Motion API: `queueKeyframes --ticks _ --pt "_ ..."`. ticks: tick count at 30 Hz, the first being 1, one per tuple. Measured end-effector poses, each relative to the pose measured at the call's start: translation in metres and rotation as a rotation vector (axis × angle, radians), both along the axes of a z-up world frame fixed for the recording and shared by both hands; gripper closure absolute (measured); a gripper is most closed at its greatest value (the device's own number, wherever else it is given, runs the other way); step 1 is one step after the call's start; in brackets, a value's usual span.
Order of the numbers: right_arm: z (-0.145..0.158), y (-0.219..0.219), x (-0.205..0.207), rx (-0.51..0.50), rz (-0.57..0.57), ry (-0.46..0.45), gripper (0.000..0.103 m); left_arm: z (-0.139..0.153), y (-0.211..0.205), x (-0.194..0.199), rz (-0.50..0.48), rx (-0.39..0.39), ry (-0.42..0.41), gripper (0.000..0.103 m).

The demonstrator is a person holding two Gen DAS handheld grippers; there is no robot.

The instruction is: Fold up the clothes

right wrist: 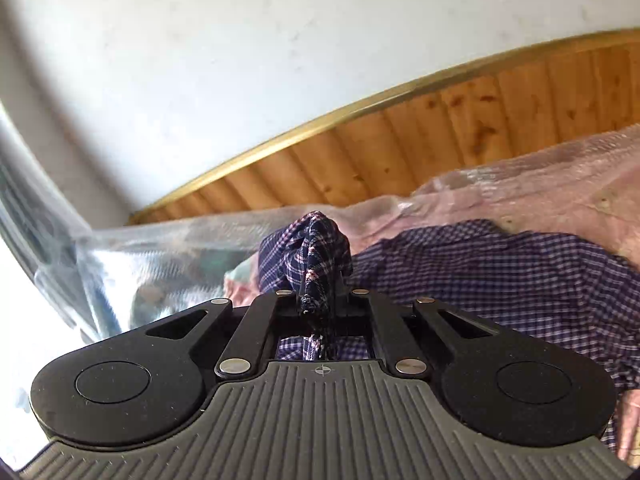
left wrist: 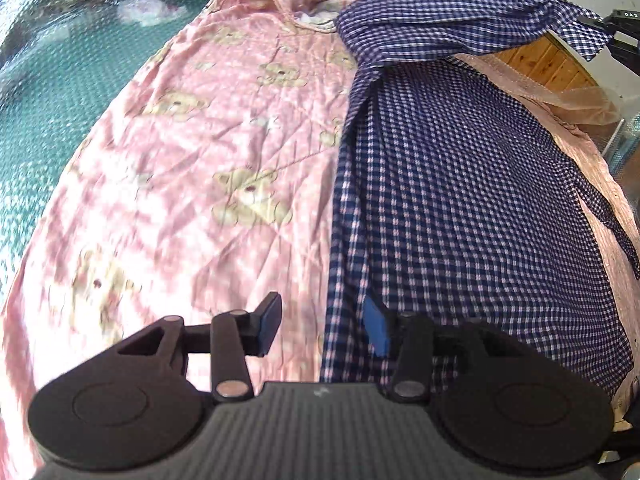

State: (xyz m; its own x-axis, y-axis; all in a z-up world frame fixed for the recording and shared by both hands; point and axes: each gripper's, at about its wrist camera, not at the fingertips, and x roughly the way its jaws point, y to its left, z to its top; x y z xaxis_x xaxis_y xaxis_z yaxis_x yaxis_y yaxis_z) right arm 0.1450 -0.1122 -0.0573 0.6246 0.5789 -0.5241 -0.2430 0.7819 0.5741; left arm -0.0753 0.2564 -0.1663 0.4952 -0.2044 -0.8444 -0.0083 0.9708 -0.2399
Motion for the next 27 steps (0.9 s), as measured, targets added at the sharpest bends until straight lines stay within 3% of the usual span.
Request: queueKeyframes --ticks 7,8,10,13,21,27 --pt "-0.009 -0.09 0.012 0.135 -0.109 0.167 0.099 -0.008 -0.016 -0.033 0.075 0.053 0.01 0.061" --pt "-0.019 -0.092 0.005 0.147 -0.124 0.194 0.099 -0.007 -0.017 -0.034 0.091 0.065 0.009 0.066" --pt "-0.044 -0.086 -0.004 0.158 -0.125 0.258 0.099 -0.006 -0.016 -0.034 0.106 0.051 0.017 0.101" --pt "-0.054 -0.082 -0.012 0.198 -0.099 0.265 0.099 0.004 -0.025 -0.038 0.101 0.086 0.001 0.102" --pt "-0.01 -0.128 -0.019 0.264 -0.151 0.117 0.099 0.041 -0.08 -0.052 -0.024 0.281 -0.085 0.102" --pt "-0.04 -0.178 -0.034 0.281 -0.259 0.187 0.099 0.019 -0.126 -0.057 -0.19 0.342 -0.054 0.102"
